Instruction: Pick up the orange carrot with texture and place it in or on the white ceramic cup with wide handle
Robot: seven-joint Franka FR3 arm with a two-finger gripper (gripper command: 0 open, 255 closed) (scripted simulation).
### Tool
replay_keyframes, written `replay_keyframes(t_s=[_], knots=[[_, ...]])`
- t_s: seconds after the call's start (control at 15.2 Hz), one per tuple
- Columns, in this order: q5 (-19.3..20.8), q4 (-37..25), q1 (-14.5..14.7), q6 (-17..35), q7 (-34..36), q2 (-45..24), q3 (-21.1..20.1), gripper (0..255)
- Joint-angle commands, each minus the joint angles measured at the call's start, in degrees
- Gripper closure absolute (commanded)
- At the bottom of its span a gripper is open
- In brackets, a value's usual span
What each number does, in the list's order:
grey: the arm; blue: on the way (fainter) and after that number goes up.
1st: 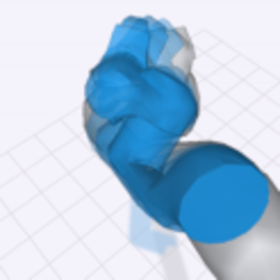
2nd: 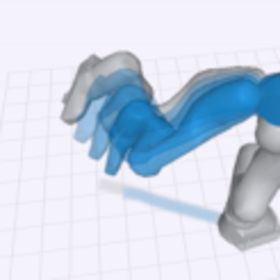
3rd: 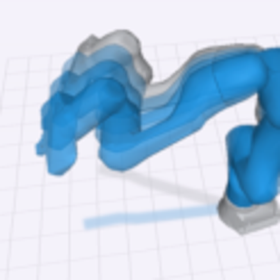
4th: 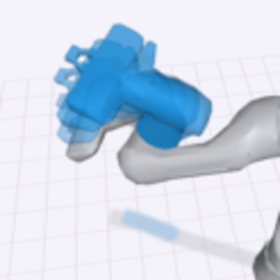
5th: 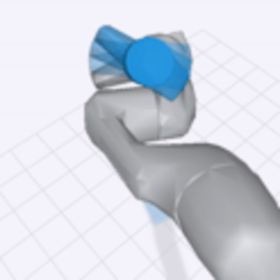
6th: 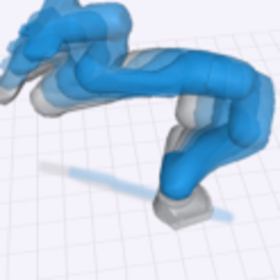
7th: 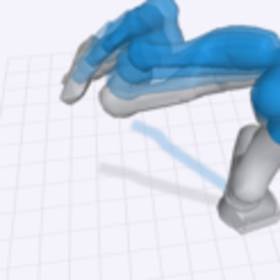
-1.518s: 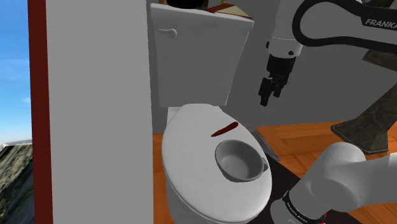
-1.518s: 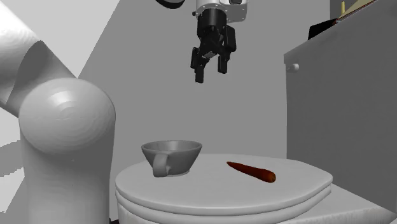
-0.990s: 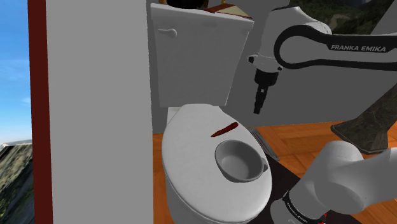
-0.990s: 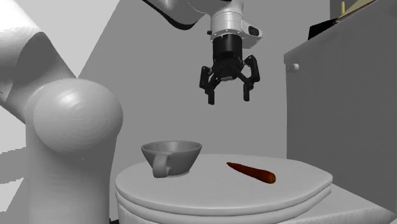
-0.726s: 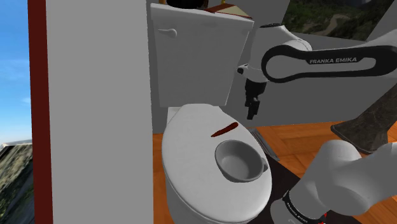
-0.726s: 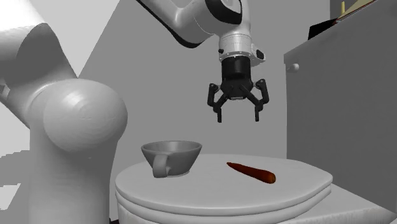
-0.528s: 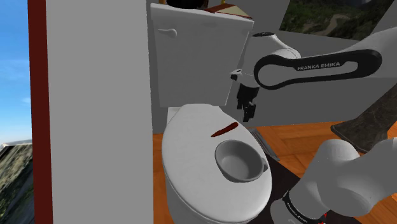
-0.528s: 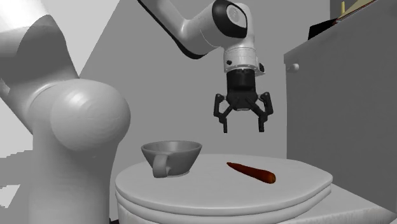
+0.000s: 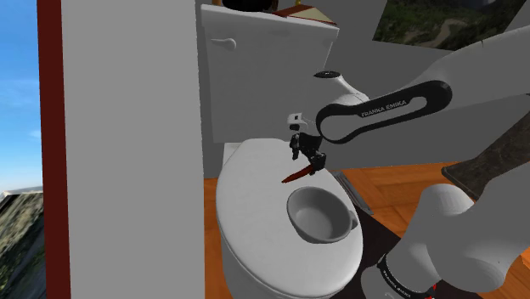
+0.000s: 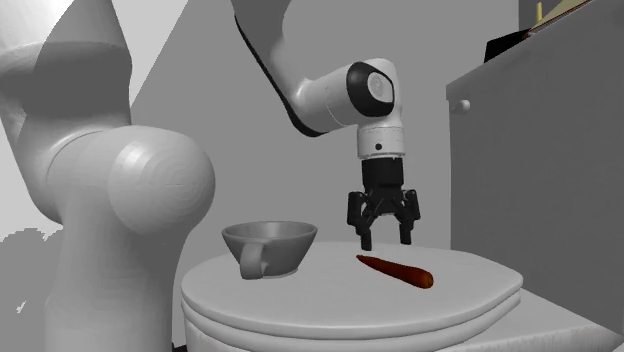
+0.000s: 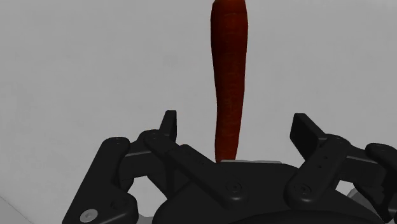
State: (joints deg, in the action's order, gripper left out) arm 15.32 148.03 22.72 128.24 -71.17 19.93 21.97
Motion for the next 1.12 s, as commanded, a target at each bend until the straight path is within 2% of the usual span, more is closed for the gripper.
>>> replay_keyframes(t_s=[0.0, 0.33, 0.86, 0.92, 1.06], knots=[[0.0, 0.8, 0.4, 2.6, -1.3, -1.6, 0.5, 0], [-0.2, 2.7, 0.4, 7.9, -1.7, -5.1, 1.5, 0], [-0.2, 2.7, 0.4, 7.9, -1.7, -5.1, 1.5, 0], [-0.2, 2.7, 0.4, 7.9, -1.7, -5.1, 1.5, 255], [-0.2, 2.7, 0.4, 7.9, -1.7, -5.1, 1.5, 255]])
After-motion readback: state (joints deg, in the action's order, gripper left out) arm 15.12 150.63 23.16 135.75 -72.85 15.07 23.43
